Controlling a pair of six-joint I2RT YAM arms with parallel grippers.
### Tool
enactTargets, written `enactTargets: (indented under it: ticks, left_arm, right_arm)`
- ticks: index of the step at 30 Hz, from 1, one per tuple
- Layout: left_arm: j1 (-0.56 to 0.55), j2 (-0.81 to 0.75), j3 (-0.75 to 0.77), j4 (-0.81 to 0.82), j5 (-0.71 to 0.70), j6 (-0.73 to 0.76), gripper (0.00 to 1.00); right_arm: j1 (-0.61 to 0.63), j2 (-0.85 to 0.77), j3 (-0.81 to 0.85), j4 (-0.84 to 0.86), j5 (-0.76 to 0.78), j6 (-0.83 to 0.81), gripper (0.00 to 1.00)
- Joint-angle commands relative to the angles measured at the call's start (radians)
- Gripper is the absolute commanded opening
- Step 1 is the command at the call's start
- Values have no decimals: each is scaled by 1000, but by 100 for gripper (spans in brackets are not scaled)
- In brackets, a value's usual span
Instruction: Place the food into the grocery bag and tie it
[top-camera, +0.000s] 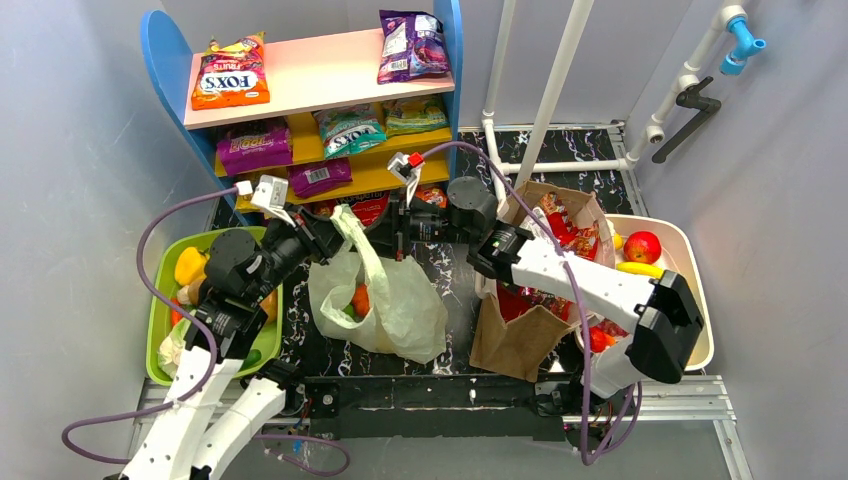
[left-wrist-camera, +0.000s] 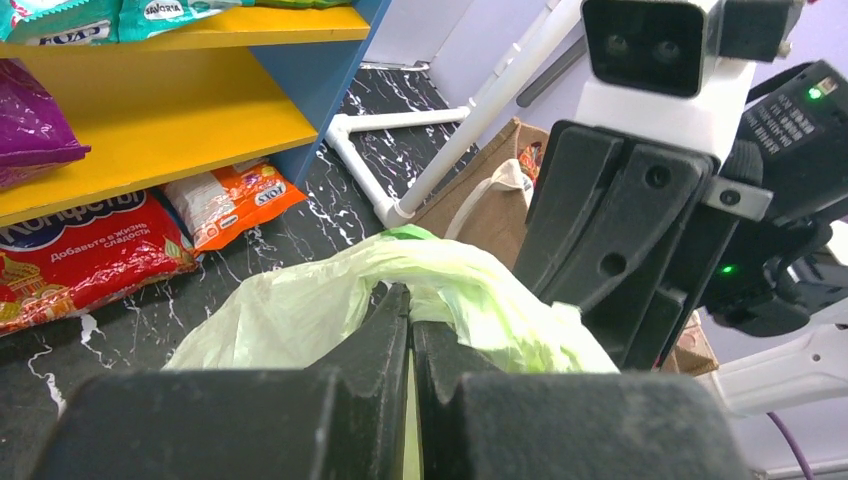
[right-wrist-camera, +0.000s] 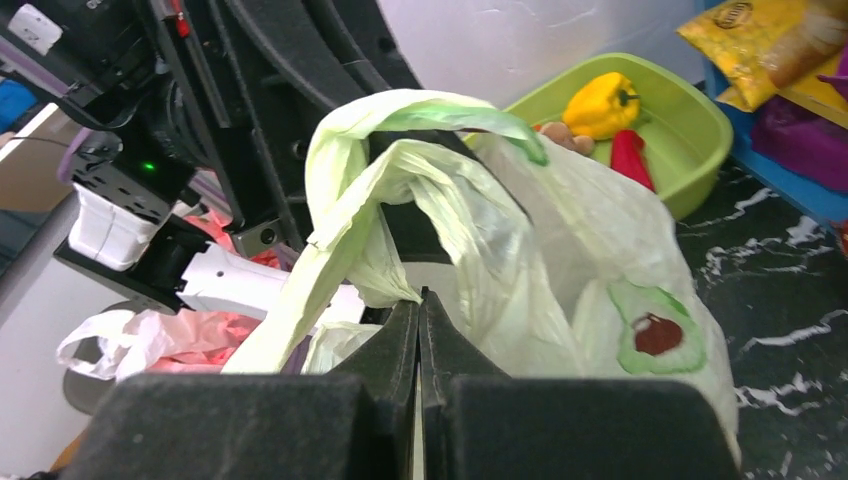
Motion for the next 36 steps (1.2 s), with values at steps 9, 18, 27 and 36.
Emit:
enactTargets:
  ticks: [9,18,27,36]
  left_arm:
    - [3,-73,13,-122,15,21,0]
    - [3,-82,68,-273,80,64,0]
    - [3,-93,130,-417,67,122,0]
    - [3,-102,173,-482,22,155,0]
  right_arm:
    - [2,-127,-7,-189,195,-98,1]
    - [1,-150,-5,-229,289,-56,1]
    - [-3,-179,-20,-310,514,30,1]
    - [-4,-193,-37,-417,792,129,1]
